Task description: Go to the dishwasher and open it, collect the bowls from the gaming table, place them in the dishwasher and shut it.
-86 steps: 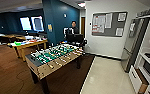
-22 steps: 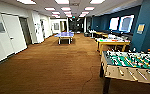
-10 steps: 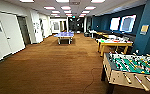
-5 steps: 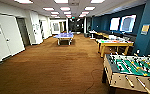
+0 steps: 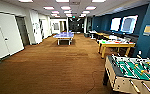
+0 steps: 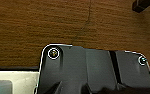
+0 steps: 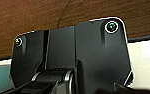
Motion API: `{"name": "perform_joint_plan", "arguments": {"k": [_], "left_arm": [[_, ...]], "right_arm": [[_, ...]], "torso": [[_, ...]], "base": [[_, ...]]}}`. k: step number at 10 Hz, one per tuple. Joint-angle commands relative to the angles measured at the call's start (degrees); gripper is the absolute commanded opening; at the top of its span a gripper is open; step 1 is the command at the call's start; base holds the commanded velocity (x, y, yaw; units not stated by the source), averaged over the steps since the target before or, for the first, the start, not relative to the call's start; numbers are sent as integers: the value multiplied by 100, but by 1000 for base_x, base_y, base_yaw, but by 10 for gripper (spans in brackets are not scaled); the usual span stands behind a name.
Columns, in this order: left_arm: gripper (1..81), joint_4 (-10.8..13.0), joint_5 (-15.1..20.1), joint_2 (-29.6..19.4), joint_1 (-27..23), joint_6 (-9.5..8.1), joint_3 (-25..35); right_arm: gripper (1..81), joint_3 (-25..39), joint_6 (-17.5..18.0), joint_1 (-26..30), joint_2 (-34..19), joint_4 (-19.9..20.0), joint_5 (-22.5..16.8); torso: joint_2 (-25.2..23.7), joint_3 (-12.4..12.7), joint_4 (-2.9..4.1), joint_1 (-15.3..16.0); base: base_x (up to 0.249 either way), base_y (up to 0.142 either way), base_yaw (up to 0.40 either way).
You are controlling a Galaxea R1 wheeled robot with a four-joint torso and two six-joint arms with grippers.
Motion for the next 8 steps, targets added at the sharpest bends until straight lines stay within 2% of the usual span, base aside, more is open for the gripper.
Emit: {"name": "perform_joint_plan", "arguments": {"k": [1,5,8], "left_arm": [[811,-27,250,-22,-280,26,12],[811,-27,250,-21,-288,26,12],[811,-27,250,-13,-288,26,12]], "right_arm": [[811,-5,-3,260,-25,-26,-310],[811,-5,-3,260,-25,-26,-310],[811,-5,-3,260,-25,-26,-310]], "torso": [[0,0,0,0],[0,0,0,-2],[0,0,0,-5]], "base": [[143,0,0],[143,0,0],[151,-75,0]]}}
